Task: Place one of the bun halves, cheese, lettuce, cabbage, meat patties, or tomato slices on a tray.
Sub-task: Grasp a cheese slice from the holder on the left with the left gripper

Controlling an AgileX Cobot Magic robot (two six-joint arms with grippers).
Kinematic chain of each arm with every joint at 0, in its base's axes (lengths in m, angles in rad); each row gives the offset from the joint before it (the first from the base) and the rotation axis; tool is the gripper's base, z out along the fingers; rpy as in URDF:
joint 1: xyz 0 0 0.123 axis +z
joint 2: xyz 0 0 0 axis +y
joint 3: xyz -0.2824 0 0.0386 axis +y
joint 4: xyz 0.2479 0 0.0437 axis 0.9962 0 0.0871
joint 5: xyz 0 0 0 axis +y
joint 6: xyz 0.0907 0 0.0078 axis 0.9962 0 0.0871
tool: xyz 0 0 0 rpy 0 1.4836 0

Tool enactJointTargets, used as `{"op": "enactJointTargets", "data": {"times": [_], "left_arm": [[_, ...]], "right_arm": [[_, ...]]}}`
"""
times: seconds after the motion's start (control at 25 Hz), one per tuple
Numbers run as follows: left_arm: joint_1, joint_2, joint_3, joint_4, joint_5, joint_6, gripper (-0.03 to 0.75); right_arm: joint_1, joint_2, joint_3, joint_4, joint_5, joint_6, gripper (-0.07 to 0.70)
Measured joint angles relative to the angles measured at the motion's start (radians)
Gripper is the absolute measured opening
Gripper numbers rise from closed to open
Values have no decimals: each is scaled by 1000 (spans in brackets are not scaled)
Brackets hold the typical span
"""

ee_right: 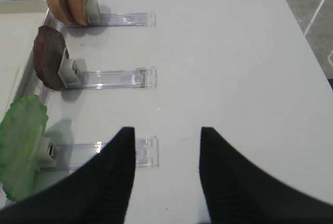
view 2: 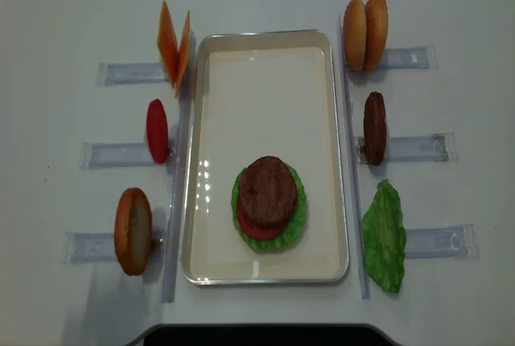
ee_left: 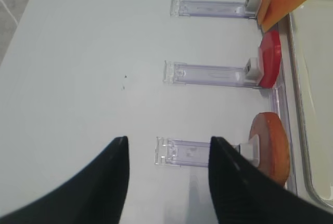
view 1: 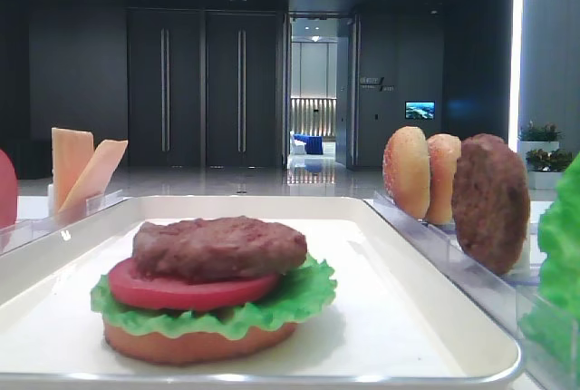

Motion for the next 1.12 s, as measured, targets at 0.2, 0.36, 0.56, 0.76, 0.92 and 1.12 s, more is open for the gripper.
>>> {"op": "enactJointTargets", "data": {"times": [0.2, 0.36, 0.56, 0.76, 0.92, 1.12], "left_arm": [[0, 187, -73, -7, -1, -13, 380], [0, 344, -141, -35, 0, -14, 380], [0, 556, -235, -41, 34, -14, 380], [0, 740, -330, -42, 52, -14, 380], [0, 847, -402, -44, 54, -14, 380], [0, 962, -501, -45, 57, -14, 380]], "right_arm": [[0, 0, 0, 0, 0, 0, 285], [0, 0, 0, 0, 0, 0, 285], [0, 0, 0, 0, 0, 0, 285], [0, 0, 0, 0, 0, 0, 285], [0, 0, 0, 0, 0, 0, 285], [0, 0, 0, 0, 0, 0, 285]]}}
